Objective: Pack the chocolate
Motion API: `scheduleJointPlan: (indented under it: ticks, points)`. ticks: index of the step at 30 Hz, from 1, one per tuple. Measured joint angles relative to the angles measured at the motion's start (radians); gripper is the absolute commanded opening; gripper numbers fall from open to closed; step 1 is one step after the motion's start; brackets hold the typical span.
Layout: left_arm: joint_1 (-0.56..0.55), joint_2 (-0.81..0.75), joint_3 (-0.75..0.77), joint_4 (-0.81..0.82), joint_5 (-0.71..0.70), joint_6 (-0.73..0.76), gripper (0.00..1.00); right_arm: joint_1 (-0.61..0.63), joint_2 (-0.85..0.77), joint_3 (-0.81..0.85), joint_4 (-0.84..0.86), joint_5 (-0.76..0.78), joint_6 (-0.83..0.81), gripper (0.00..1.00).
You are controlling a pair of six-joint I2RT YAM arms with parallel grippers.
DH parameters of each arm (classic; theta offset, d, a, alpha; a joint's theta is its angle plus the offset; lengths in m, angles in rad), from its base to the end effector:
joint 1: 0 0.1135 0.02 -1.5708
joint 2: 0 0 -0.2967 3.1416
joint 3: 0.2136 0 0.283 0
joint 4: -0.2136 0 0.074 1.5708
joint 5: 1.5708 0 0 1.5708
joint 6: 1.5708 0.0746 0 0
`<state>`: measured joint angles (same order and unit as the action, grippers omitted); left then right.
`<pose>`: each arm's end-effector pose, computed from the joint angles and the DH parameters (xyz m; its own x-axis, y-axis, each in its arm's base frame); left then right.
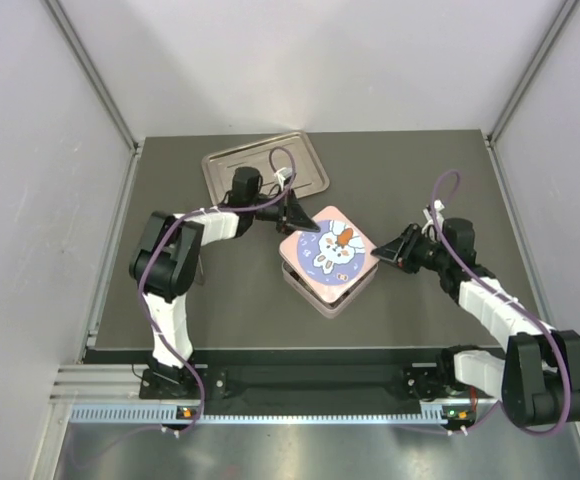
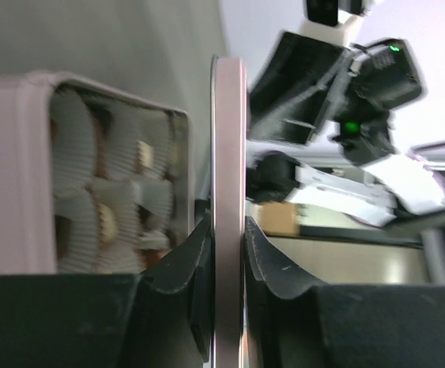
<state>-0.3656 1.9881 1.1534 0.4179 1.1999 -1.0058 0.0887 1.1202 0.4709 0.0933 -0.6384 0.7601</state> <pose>0.4073 -0.2304 0.1791 -0.9841 0.0489 -0.1709 0.1762 0.1403 -0.9743 0.2561 0.0674 0.1905 -0.7774 0.4864 -0.3989 -0.0547 0.5794 0.8132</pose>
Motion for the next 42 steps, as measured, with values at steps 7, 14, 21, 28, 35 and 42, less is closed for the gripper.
scheduleJointPlan:
  ticks: [7, 14, 21, 28, 35, 42]
  points:
    - [-0.004, -0.016, 0.091, -0.417, -0.126, 0.335, 0.35, 0.0, 0.047, 0.0, 0.018, -0.013, -0.001, 0.29]
    - [-0.01, -0.016, 0.091, -0.577, -0.198, 0.459, 0.41, 0.0, 0.078, 0.0, 0.021, -0.019, -0.011, 0.27]
    - [-0.012, -0.016, 0.095, -0.668, -0.241, 0.531, 0.44, 0.0, 0.122, 0.0, 0.027, -0.008, -0.035, 0.28]
    - [-0.014, -0.013, 0.154, -0.733, -0.29, 0.569, 0.44, 0.0, 0.127, 0.0, 0.031, 0.009, -0.054, 0.27]
    - [-0.017, 0.014, 0.214, -0.758, -0.308, 0.584, 0.46, -0.002, 0.13, 0.0, 0.032, 0.018, -0.069, 0.27]
    - [-0.026, 0.021, 0.256, -0.826, -0.346, 0.614, 0.48, -0.008, 0.135, 0.003, 0.026, 0.026, -0.083, 0.28]
